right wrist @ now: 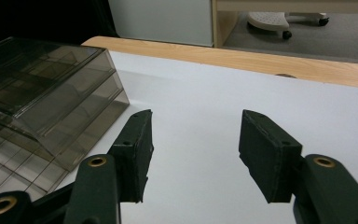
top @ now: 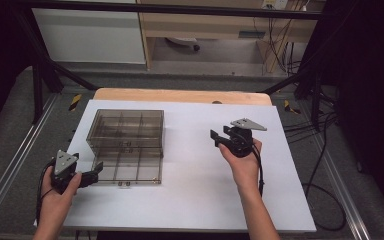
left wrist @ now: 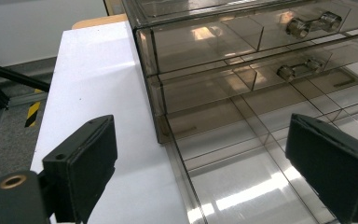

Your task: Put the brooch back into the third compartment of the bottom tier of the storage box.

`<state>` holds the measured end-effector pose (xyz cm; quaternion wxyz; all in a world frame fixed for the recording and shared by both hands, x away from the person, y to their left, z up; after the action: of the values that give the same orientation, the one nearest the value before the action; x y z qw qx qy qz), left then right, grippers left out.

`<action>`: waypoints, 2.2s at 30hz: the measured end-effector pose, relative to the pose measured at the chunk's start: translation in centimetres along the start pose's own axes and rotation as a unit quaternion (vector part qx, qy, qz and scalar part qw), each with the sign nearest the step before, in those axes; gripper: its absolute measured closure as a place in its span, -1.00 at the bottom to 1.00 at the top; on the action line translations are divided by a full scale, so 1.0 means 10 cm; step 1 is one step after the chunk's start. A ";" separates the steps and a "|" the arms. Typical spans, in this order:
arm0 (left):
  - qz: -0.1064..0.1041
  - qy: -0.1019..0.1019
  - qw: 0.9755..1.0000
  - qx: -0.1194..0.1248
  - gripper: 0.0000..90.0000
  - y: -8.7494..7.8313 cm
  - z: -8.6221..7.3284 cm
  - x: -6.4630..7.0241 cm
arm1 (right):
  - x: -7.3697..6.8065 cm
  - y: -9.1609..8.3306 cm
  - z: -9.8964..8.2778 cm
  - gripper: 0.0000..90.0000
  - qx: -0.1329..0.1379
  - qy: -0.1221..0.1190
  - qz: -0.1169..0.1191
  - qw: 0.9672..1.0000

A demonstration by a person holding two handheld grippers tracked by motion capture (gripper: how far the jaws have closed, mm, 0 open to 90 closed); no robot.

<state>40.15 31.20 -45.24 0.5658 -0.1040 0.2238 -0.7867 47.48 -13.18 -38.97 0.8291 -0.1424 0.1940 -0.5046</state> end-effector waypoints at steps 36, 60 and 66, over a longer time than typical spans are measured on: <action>0.001 -0.001 1.000 0.000 -0.80 -0.01 0.00 0.00 | 0.47 -0.25 0.02 -0.29 0.004 0.032 -0.050 0.998; 0.002 -0.004 1.000 0.002 -0.80 -0.04 0.00 -0.01 | 0.63 -0.26 -0.18 -0.82 -0.026 -0.007 -0.056 0.998; 0.004 -0.004 1.000 0.003 -0.80 -0.05 0.00 -0.01 | 0.66 -0.30 -0.28 -0.83 -0.029 -0.005 -0.050 0.998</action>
<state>39.72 31.43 -45.00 0.5699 -0.1045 0.2198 -0.7849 46.60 -20.51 -41.31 0.7992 -0.1784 0.1972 -0.5391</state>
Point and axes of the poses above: each handheld gripper's, and its own axes: y roughly forward along the jaws, z roughly out of its top, x roughly to its right, the point moved 6 cm from there along y, roughly forward along the jaws, and after that the axes turned 2 degrees about y, right-handed, at the moved point
